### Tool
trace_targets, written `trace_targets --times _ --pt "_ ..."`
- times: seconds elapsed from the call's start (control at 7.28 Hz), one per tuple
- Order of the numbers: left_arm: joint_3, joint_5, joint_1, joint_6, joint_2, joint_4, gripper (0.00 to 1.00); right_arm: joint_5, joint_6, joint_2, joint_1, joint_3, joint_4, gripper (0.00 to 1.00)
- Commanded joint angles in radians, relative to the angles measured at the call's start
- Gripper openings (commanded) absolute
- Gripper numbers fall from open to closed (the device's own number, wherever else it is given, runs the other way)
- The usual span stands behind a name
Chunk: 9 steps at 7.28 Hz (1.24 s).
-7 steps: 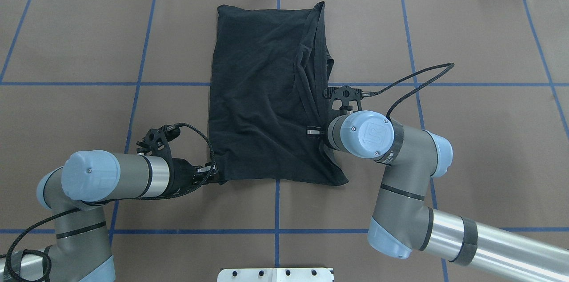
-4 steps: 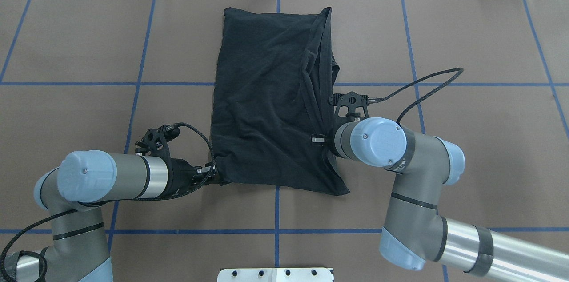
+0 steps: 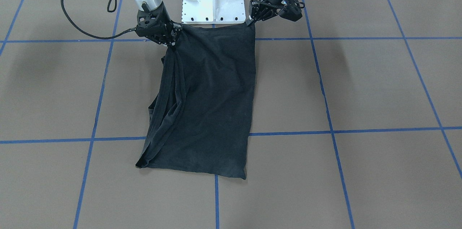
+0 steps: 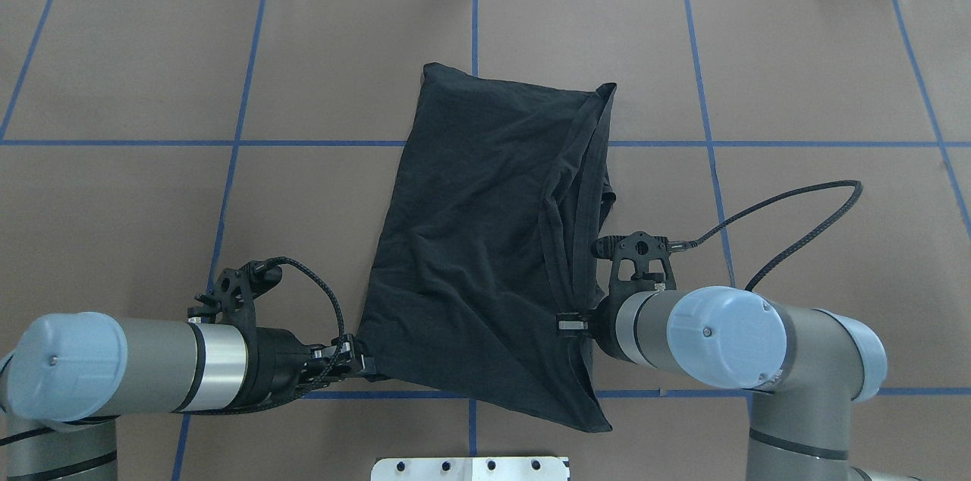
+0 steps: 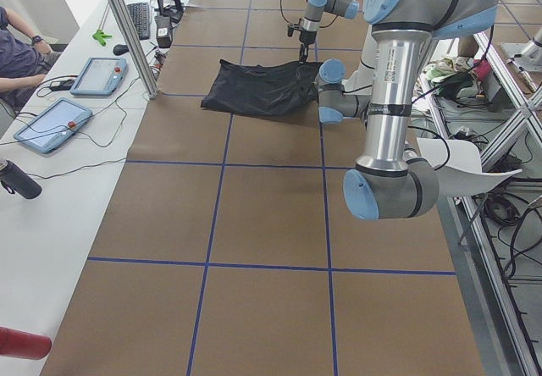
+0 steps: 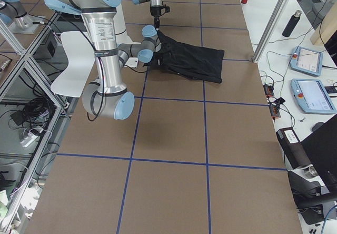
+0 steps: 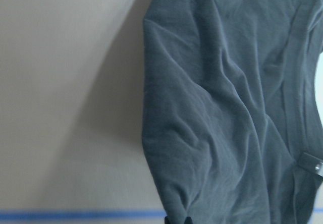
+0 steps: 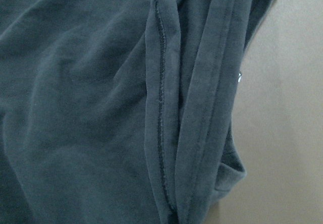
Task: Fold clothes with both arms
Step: 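Lift both shirt edges and fold them toward each other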
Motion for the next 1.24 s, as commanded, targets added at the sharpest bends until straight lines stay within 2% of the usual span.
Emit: trace_targets --times 0.0,0.41,0.55,0.82,1.1 --pt "-0.035 -0.018 0.002 0.007 -0.056 0.122 0.0 0.003 0.006 0.012 -0.01 0.084 -0.114 0.0" --pt "-0.027 -0.022 -0.142 0.125 -0.231 0.375 0.0 0.003 0.006 0.026 0.087 0.072 -0.126 0.0" --pt "0.013 -0.054 -0.199 0.146 -0.288 0.408 0.0 0.003 0.006 0.05 0.11 0.046 -0.131 0.0" --pt "0.132 -0.092 -0.315 0.206 -0.381 0.41 0.0 0.003 0.005 0.142 0.153 -0.061 -0.132 0.0" --pt "0.297 -0.13 -0.406 0.272 -0.501 0.408 0.0 0.005 -0.005 0.168 0.196 -0.109 -0.132 0.0"
